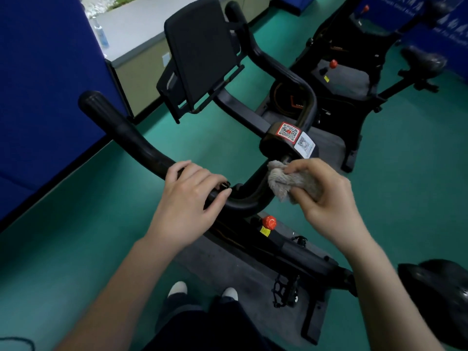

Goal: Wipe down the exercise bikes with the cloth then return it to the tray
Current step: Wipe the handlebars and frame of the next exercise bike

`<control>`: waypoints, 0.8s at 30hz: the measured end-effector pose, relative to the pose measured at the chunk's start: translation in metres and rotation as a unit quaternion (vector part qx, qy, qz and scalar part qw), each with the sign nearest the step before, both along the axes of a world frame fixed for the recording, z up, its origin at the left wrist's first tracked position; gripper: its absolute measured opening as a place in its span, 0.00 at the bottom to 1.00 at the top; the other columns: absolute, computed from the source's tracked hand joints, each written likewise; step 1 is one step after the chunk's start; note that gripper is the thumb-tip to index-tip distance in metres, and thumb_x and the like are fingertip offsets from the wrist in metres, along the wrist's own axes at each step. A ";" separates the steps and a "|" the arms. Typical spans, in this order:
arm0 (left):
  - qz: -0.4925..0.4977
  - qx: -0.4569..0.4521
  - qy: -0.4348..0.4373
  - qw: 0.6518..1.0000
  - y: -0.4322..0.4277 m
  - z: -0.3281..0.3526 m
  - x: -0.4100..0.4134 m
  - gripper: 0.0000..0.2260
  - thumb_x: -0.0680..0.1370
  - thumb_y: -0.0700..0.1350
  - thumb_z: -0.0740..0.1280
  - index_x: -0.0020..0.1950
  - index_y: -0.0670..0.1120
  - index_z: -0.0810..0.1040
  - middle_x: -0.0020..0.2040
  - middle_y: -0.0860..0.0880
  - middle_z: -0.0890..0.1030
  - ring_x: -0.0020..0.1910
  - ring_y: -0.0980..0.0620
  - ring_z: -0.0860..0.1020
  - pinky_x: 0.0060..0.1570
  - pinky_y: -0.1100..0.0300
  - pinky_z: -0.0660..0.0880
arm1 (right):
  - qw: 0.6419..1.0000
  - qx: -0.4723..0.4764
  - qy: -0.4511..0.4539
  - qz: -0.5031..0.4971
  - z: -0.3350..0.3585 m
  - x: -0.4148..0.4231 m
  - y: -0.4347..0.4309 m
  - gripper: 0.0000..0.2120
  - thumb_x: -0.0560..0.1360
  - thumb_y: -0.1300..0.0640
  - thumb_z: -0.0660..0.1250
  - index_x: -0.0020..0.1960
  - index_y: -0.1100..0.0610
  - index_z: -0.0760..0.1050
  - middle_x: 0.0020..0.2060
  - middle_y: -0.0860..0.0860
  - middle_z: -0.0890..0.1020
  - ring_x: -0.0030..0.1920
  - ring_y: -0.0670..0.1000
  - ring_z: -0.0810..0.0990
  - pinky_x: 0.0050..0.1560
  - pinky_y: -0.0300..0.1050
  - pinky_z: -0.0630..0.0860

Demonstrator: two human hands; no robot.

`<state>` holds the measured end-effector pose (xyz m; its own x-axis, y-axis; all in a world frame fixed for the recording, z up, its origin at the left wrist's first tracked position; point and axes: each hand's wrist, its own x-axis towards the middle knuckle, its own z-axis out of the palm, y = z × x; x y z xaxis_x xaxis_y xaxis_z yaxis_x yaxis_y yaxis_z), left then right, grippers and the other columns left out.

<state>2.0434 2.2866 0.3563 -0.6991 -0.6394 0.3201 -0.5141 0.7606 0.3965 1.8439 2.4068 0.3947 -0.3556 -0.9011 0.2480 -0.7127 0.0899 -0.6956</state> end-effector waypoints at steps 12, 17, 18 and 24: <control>-0.124 -0.012 -0.037 0.992 0.028 0.016 -0.013 0.15 0.78 0.53 0.61 0.57 0.45 0.79 0.51 0.50 0.79 0.52 0.49 0.76 0.60 0.57 0.63 | 0.957 -0.064 -0.145 -0.242 -0.040 0.051 0.077 0.16 0.71 0.69 0.69 0.48 0.49 0.76 0.46 0.39 0.80 0.49 0.42 0.79 0.53 0.41 0.74; -0.239 -0.021 -0.039 0.970 0.049 0.007 -0.018 0.15 0.78 0.50 0.63 0.57 0.42 0.80 0.55 0.47 0.79 0.57 0.46 0.76 0.60 0.53 0.68 | 0.928 -0.071 -0.145 -0.335 -0.057 0.085 0.109 0.16 0.70 0.69 0.70 0.47 0.49 0.76 0.46 0.41 0.81 0.49 0.40 0.79 0.52 0.31 0.71; -0.261 -0.015 -0.043 0.964 0.054 0.004 -0.019 0.15 0.77 0.50 0.63 0.58 0.42 0.80 0.56 0.46 0.79 0.57 0.46 0.76 0.61 0.52 0.69 | 0.921 -0.070 -0.142 -0.356 -0.059 0.091 0.117 0.16 0.70 0.69 0.70 0.47 0.49 0.76 0.46 0.40 0.81 0.49 0.40 0.79 0.53 0.31 0.72; -0.366 0.009 -0.110 0.924 0.082 -0.021 -0.024 0.17 0.78 0.50 0.64 0.63 0.43 0.77 0.60 0.46 0.78 0.59 0.45 0.75 0.63 0.50 0.67 | 0.874 -0.052 -0.116 -0.470 -0.073 0.125 0.158 0.16 0.70 0.67 0.69 0.48 0.47 0.75 0.46 0.38 0.80 0.49 0.39 0.78 0.53 0.32 0.72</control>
<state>2.0197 2.3687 0.3355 -0.9932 0.0265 0.1133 0.0659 0.9306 0.3601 1.9691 2.5650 0.3216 -0.9778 -0.1619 0.1333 -0.1966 0.4869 -0.8511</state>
